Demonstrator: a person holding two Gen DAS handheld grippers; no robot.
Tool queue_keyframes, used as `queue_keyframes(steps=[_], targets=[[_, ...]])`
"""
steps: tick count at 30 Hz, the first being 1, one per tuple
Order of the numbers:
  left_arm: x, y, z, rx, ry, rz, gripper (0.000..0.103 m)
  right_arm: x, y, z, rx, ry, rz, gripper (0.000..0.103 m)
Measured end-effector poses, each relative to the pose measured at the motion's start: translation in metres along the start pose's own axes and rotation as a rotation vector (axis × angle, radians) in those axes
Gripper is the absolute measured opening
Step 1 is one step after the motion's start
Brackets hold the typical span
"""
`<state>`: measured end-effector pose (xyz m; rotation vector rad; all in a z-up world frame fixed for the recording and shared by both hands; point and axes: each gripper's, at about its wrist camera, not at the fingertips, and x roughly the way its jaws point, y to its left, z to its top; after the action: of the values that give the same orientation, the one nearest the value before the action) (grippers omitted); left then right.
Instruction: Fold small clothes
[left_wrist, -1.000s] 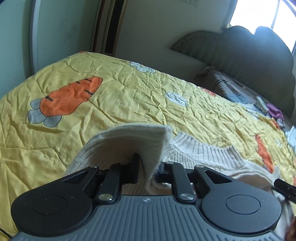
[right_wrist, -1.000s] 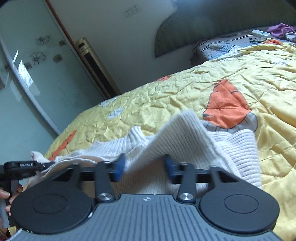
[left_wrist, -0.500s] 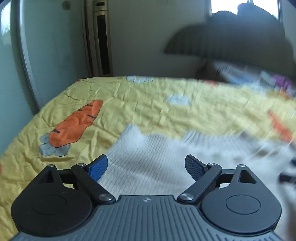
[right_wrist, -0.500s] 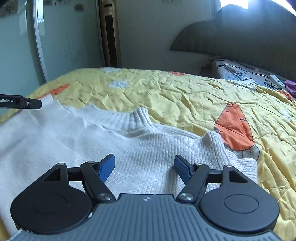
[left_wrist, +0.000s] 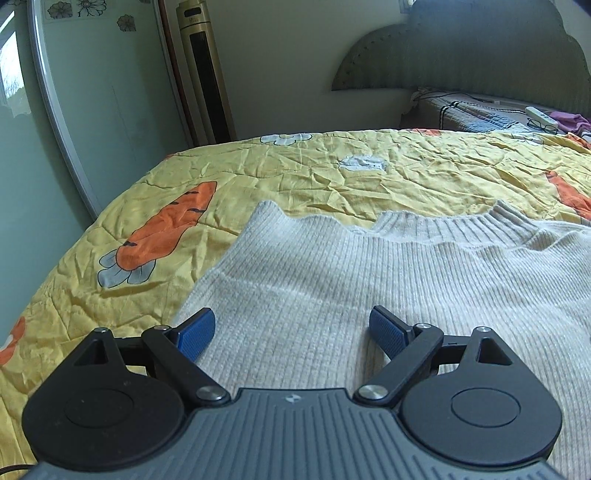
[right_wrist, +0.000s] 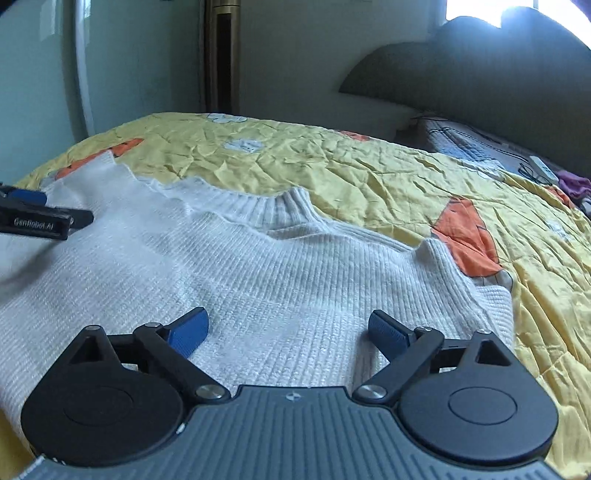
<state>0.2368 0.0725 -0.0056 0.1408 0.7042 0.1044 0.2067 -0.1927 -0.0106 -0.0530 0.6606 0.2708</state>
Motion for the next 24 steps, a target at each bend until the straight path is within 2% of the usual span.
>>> queue_keyframes(steps=[4,8,14,19,24], targets=[[-0.004,0.002,-0.013,-0.027,-0.022,0.002,0.093,-0.023,0.011,-0.006,0.025,-0.060,0.032,0.098],[-0.009,0.000,-0.020,-0.016,-0.044,0.012,0.093,-0.020,0.027,-0.018,-0.024,-0.036,0.031,0.102],[-0.012,0.002,-0.026,-0.008,-0.071,0.015,0.094,-0.015,0.017,-0.029,0.068,-0.062,0.052,0.103],[-0.031,0.005,-0.033,-0.014,-0.094,0.004,0.094,-0.023,0.022,-0.033,0.078,-0.084,0.003,0.102],[-0.049,0.014,-0.053,-0.047,-0.110,-0.010,0.094,-0.036,0.041,-0.045,0.014,-0.108,-0.023,0.103]])
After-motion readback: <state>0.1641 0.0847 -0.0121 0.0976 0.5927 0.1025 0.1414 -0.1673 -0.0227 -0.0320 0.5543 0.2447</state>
